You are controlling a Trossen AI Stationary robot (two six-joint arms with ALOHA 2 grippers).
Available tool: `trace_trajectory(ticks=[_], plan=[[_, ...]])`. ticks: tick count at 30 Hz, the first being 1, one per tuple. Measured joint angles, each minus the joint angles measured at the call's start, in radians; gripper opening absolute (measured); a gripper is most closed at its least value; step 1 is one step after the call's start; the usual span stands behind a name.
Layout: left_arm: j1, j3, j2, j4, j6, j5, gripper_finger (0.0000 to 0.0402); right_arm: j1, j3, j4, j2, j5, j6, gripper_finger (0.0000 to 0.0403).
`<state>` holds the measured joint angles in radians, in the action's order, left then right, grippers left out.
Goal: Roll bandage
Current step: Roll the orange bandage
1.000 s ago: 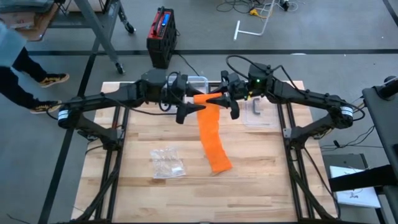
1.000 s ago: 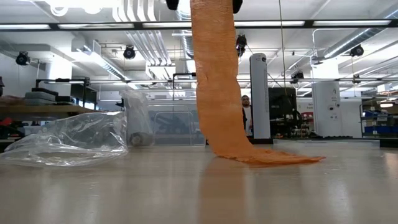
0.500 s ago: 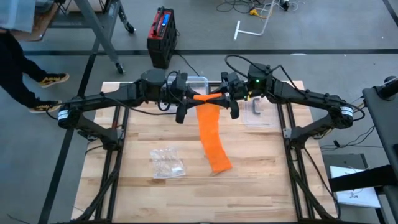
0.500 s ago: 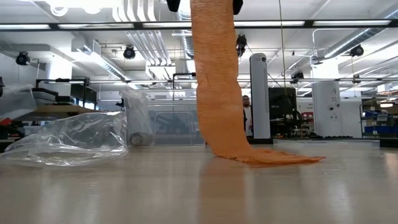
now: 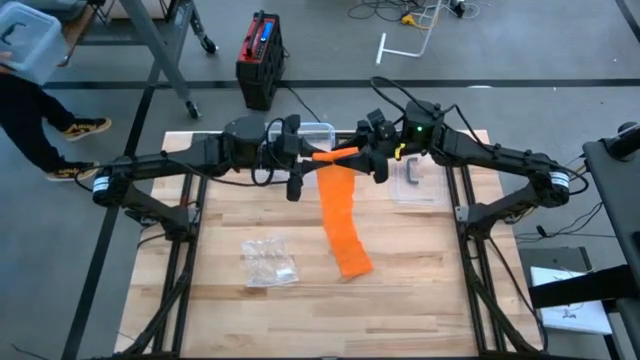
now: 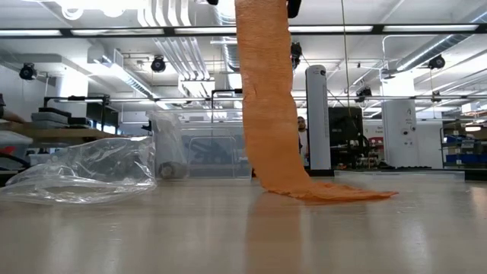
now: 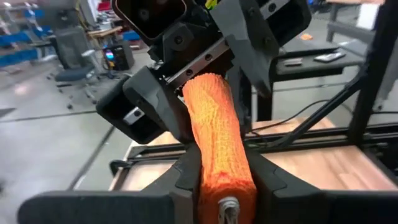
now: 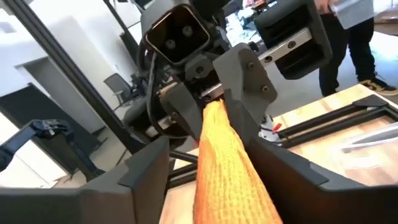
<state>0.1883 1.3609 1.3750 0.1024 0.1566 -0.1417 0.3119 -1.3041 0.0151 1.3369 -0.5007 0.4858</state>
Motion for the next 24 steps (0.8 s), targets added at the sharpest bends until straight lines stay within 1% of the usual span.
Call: trace_trajectory(ticks=[3,7,12,21,24], plan=[[-0.010,0.000,0.000,0.001,0.037,0.047,0.0056,0.000,0.000,-0.001,0.000,0.002,0.001,0.0243],[-0.016,0.000,-0.003,-0.014,0.093,0.048,0.0052,0.000,0.000,-0.006,0.002,0.004,0.005,0.0249],[-0.025,0.000,-0.009,-0.022,0.151,0.048,0.0055,0.000,0.000,-0.002,0.002,0.012,0.004,0.0241],[-0.025,0.000,-0.009,-0.014,0.206,0.057,0.0055,0.000,0.000,0.009,0.002,0.013,0.024,0.0226],[-0.026,0.000,-0.010,-0.013,0.240,0.103,0.0058,0.000,0.000,0.009,0.002,0.016,0.028,0.0221]])
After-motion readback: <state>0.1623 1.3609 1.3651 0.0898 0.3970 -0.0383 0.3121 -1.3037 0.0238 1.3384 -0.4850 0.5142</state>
